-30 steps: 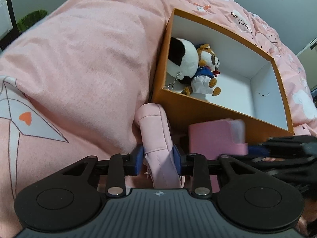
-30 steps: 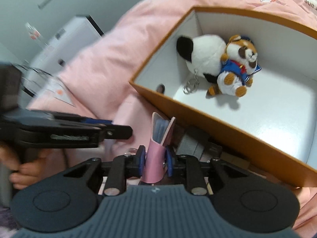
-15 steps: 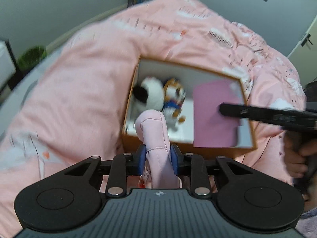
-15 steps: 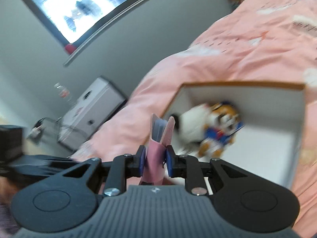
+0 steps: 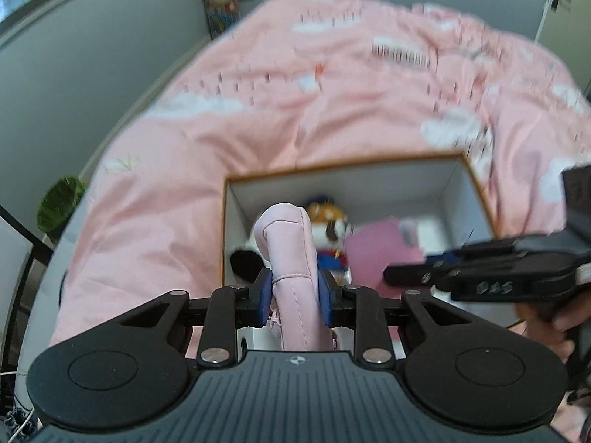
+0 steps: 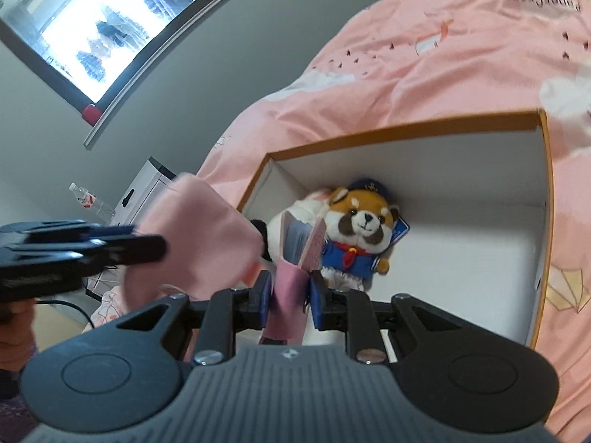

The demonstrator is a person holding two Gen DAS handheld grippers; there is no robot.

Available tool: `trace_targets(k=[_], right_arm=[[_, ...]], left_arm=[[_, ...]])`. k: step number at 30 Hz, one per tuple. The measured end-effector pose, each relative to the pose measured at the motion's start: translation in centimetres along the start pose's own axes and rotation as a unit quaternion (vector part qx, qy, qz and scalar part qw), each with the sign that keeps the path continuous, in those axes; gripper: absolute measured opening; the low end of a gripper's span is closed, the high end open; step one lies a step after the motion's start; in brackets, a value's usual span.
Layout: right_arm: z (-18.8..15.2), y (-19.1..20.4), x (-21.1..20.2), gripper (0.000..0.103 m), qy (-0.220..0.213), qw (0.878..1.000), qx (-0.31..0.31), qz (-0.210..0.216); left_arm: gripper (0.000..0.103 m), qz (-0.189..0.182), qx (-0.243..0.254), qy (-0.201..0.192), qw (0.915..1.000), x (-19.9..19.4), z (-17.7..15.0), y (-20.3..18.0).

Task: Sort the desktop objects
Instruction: 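Carry the pink pouch and pink case over the box with both tools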

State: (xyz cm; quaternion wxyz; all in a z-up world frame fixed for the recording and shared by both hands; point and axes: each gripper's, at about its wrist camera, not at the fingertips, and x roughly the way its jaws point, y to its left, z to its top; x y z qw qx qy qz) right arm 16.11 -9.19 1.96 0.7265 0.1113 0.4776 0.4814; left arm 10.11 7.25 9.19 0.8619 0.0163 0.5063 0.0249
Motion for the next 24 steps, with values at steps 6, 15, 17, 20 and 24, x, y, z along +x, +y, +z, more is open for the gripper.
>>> trace_targets(k=[6,15,17,20,24], right_arm=[[0.1,-0.9,1.3,0.023,0.014,1.0,0.011,0.004],[0.7,-0.4,3.6,0.023,0.049,0.998,0.016,0.029],[0.7,-0.5,4.2,0.023,0.058,0.998,0.021,0.033],[0.8,-0.3,5.3,0.023,0.074,0.996,0.027,0.039],[0.9,0.2,6.6,0.023,0.091,0.995,0.026,0.027]], left_arm=[[0.029,0.008,0.005,0.034,0.9994,2.6,0.1,0.7],[0.029,0.008,0.025,0.066,0.9975,4.8,0.3,0.9],[0.029,0.007,0.029,0.073,0.9969,5.3,0.3,1.0],[0.029,0.007,0.034,0.079,0.9963,5.8,0.2,1.0],[0.029,0.014,0.057,0.077,0.9953,6.4,-0.3,0.5]])
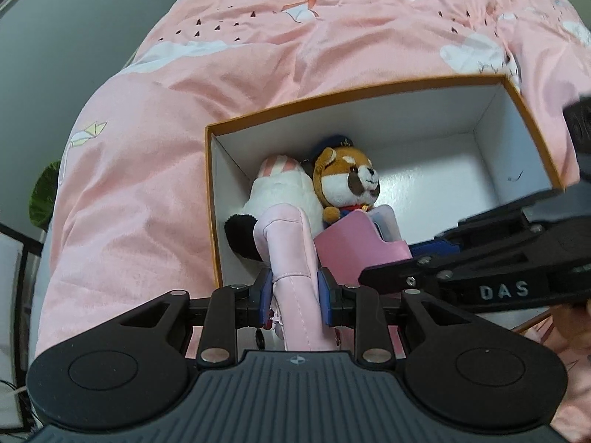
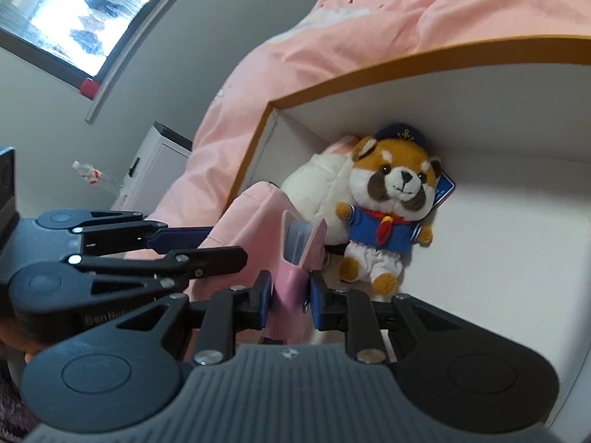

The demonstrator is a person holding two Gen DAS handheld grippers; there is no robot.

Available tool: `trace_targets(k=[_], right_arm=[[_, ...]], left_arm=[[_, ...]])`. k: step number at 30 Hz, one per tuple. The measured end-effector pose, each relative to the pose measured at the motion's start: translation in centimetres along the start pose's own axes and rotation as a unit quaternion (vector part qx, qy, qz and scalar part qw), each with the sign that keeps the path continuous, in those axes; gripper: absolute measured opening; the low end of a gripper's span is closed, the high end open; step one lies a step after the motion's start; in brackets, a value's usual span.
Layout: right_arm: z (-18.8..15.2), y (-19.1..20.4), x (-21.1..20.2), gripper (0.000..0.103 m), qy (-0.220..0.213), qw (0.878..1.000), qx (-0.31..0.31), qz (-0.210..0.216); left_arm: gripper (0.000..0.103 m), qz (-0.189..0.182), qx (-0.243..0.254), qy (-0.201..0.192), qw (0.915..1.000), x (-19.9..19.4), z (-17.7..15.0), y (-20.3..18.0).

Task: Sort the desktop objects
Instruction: 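Carry the pink pouch and pink case over the box with both tools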

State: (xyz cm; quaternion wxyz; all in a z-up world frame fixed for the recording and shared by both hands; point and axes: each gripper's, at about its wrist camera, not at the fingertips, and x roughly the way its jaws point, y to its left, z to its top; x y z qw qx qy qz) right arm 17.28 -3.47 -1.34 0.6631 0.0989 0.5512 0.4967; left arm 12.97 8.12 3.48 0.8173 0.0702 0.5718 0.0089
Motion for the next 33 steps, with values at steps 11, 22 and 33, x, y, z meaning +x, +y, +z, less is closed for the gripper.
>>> trace_targets(k=[11,22,33], right_arm=[[0.3,-1.0,3.0,0.023,0.038,0.998,0.041,-0.037],[0.6,-1.2,4.4,0.023,0.059,0.995,0.065,-0.051],[0.4,-0.5,5.5,0.022,0.069,0.992,0.076,-0.074]], left_arm=[[0.029,0.015,0.034,-0.023,0.999,1.7,-1.6,-0.6],[0.029,0.001,0.035,-0.031,0.9989,3.2,-2.8,0.3],[0.029,-0.032,0.005,-0.036,0.9988,5.0,-4.1,2.3]])
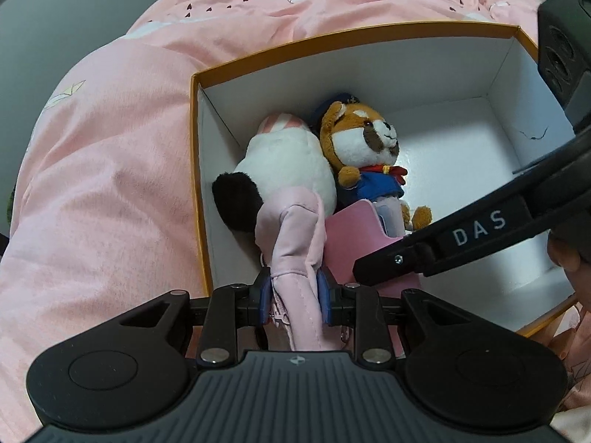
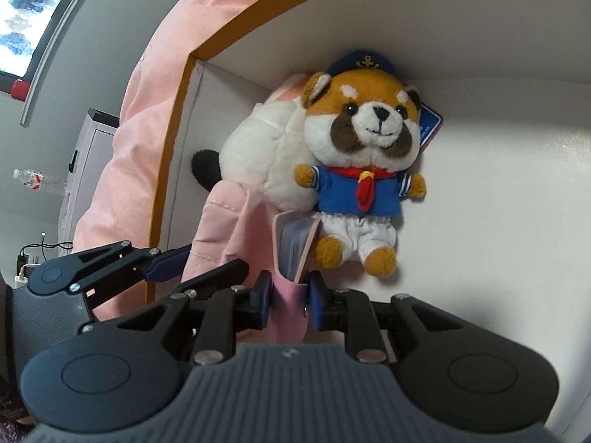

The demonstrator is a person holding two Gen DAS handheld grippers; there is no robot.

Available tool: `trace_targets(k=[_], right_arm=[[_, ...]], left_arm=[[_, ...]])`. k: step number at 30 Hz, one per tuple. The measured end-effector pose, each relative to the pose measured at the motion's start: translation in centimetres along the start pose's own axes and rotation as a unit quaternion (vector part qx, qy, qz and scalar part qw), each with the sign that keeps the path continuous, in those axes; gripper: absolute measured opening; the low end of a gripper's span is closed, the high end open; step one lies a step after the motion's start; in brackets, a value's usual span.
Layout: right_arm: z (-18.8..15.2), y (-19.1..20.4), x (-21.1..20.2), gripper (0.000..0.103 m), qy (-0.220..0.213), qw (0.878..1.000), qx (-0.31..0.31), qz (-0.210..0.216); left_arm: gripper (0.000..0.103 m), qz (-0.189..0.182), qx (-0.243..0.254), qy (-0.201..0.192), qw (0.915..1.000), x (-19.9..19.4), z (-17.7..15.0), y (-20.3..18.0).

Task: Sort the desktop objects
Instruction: 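Lower the pink pouch and pink case into the box beside the plushes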

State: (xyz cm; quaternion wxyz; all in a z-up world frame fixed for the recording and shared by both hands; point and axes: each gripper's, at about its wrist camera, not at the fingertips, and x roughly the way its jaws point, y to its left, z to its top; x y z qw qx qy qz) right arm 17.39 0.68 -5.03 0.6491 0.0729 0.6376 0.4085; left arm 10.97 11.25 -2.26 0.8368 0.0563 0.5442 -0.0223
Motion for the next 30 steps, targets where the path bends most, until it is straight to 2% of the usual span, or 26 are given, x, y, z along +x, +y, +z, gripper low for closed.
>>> trace_targets(k=[5,9,14,16,18,20,26,30], right_arm=[[-0.1,0.7,0.2,0.022,-0.003,1.0,0.003,-0.013],[0.1,1.0,-0.4,0.022,-0.007,1.0,-0.006,-0.026],[-0.2,1.7,-1.1,0.022,-0.016,0.999,-0.015,-0.045],[-0.2,1.8,-1.4,0.022,-0.02,0.999,-0.012,-0.048],[-0.2,2.0,-1.7,0.022,-0.023,0.998,-0.016,-0.051],[-0.2,2.2,-1.8,0.022,-0.024,0.998,-0.018,-0.055],[-0.2,2.5,-2.7,0.022,-0.025,0.998,-0.018,-0.061],[-0.2,2.9,-2.1,0.022,-0.022,0.998,-0.016,-0.063]], left_arm=[[0.029,-0.015,0.022,-0.023,0.9994,-0.6,-0.7,-0.3],[0.038,-0.023,0.023,-0.046,0.9984,-1.8,-0.9,0.0],[0.038,-0.03,0.031,-0.069,0.9967,-4.3,-1.8,0.1],[0.035,-0.032,0.014,-0.068,0.997,-5.0,-2.1,0.4],[0.023,-0.041,0.001,-0.06,0.9973,-5.2,-2.3,0.8],[0.02,-0.05,-0.004,-0.056,0.9971,-4.8,-2.4,1.1],[0.016,-0.044,-0.032,-0.022,0.9983,-3.8,-2.1,1.5],[0.015,-0.016,-0.024,0.008,0.9995,-2.5,-2.2,1.6]])
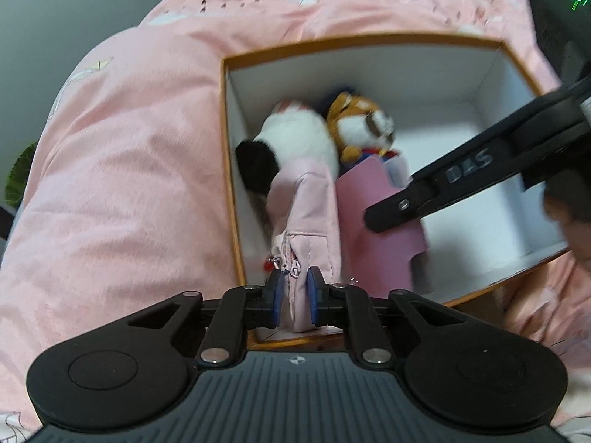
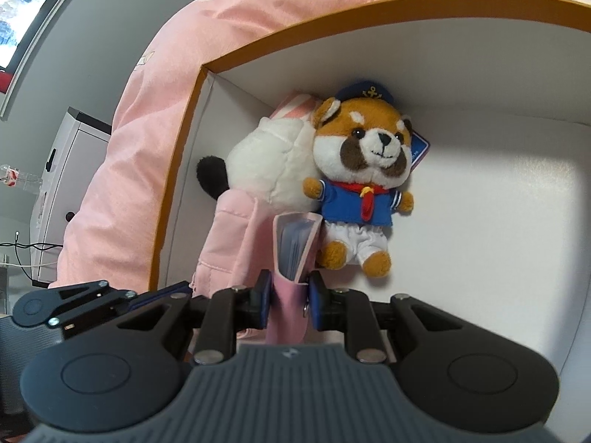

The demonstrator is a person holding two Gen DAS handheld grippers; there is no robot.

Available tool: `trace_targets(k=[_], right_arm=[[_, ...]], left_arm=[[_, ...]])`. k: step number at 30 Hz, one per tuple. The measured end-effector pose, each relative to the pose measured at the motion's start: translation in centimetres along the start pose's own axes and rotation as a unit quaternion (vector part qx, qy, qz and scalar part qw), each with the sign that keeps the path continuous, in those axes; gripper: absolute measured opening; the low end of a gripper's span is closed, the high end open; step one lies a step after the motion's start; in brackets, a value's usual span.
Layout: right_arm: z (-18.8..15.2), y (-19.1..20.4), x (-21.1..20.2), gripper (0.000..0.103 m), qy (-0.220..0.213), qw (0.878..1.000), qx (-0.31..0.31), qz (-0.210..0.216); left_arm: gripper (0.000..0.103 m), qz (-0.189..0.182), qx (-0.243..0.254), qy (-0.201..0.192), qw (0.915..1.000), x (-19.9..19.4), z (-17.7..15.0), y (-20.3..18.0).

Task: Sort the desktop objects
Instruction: 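Lower the pink pouch and pink case into the box beside the plushes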

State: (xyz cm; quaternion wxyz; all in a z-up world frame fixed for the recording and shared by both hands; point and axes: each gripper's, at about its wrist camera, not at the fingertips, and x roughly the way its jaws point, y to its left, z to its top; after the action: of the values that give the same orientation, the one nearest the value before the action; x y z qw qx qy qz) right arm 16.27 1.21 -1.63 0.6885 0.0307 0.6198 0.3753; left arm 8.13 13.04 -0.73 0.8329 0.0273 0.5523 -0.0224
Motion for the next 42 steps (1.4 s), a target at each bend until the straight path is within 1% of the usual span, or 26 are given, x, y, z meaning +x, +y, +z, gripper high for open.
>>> trace_targets(k=[3,6,9,11,12,14,15,16,18,19,21,24,25,30,34,37,42], right_arm=[[0.1,0.5,0.5,0.022,0.004,1.0,-0.003,-0.01],[0.2,1.0,1.3,0.022,0.007,1.0,-0.003,-0.021],[-0.1,1.2,1.5,0.022,0.005,1.0,0.006,-0.025],[-0.1,1.3,1.5,0.022,0.004,1.0,0.003,-0.028],[0.0,1.2,1.5,0.022,0.006,1.0,-0.001,-0.028],[-0.1,1.3,1.5,0.022,0.005,0.999,-0.007,-0.034],[-0.1,1.4,1.5,0.022,0.005,0.999,-0.01,-0.037],[-0.1,1.6,1.5,0.022,0.005,0.999,-0.014,-0.04],[-0.1,1.9,1.6,0.023,0.006,0.999,-0.022,-0.049],[-0.1,2.1,1.6,0.023,0.006,0.998,-0.026,-0.052],[0.0,2.4,1.7,0.023,0.007,0.997,-0.037,-0.061],[-0.1,3.1,1.7,0.023,0.008,0.996,-0.057,-0.075],[-0.1,3.3,1.7,0.023,0.008,0.995,-0.065,-0.079],[0.0,4.2,2.0,0.024,0.016,0.99,-0.098,-0.097],[0.6,4.2,2.5,0.025,0.03,0.989,-0.103,-0.097],[1.1,3.1,2.7,0.025,0.041,0.991,-0.093,-0.091],[0.9,1.3,1.3,0.026,0.034,0.993,-0.077,-0.084]], left_arm=[[0.014,-0.001,-0.002,0.013,0.9999,0.9,0.2,0.3],[0.014,-0.018,-0.012,0.005,0.9997,0.4,0.0,0.8],[0.014,-0.046,-0.033,-0.025,0.9981,-0.8,-0.7,1.7],[0.017,-0.052,-0.037,-0.055,0.9964,-2.0,-1.1,2.0],[0.017,-0.057,-0.039,-0.078,0.9946,-2.9,-1.4,2.3],[0.021,-0.069,-0.053,-0.106,0.9906,-4.2,-1.7,3.0],[0.021,-0.071,-0.066,-0.12,0.9881,-4.7,-1.8,3.5],[0.021,-0.065,-0.077,-0.127,0.9868,-5.0,-1.8,4.0],[0.022,-0.048,-0.091,-0.125,0.9868,-4.9,-1.6,4.6],[0.022,-0.046,-0.098,-0.123,0.9865,-4.7,-1.6,4.8],[0.022,-0.055,-0.114,-0.108,0.986,-3.7,-1.6,5.4],[0.022,-0.082,-0.115,-0.094,0.9855,-2.3,-1.7,5.4],[0.022,-0.082,-0.117,-0.092,0.9855,-2.4,-2.5,5.6],[0.022,-0.073,-0.104,-0.097,0.9872,-2.6,-3.1,5.0],[0.022,-0.068,-0.105,-0.095,0.9877,-2.5,-3.0,4.9],[0.022,-0.069,-0.11,-0.095,0.987,-2.3,-3.2,5.0],[0.022,-0.076,-0.118,-0.102,0.9848,-2.5,-3.5,5.2]])
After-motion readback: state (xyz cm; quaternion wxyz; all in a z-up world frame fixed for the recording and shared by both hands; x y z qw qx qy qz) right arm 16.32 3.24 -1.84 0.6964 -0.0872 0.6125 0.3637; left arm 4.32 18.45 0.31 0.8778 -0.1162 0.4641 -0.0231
